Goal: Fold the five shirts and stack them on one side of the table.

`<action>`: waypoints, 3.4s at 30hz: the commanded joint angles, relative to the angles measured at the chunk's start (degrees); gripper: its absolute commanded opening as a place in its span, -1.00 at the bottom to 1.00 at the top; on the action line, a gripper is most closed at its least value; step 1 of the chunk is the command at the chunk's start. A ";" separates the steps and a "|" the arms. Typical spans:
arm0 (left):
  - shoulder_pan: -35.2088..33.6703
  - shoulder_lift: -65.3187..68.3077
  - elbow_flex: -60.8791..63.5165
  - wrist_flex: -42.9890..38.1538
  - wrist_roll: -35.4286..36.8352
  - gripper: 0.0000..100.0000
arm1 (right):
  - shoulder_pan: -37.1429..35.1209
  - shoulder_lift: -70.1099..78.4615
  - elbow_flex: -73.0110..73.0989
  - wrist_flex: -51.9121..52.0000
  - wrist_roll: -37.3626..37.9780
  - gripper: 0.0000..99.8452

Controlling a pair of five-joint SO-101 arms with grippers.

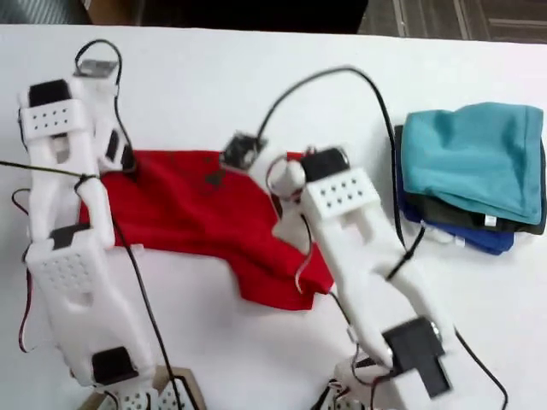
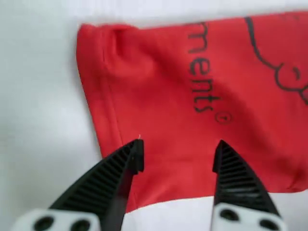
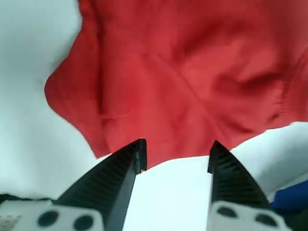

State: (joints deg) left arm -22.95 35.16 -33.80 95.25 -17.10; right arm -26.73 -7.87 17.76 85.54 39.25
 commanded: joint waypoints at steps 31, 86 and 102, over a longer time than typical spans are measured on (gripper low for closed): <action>-1.76 -6.07 18.42 -20.92 5.63 -0.50 | -10.77 -8.75 22.24 -15.69 0.35 -0.65; 1.23 -0.53 23.16 -23.12 5.19 -0.50 | -14.73 -8.84 13.89 -6.90 -2.11 -0.95; 1.32 -0.44 23.25 -23.12 5.19 -0.50 | -7.69 -12.97 12.84 -0.75 -1.93 -0.62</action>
State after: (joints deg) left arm -22.07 34.37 -10.15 72.75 -11.74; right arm -34.99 -17.10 30.51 84.22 37.14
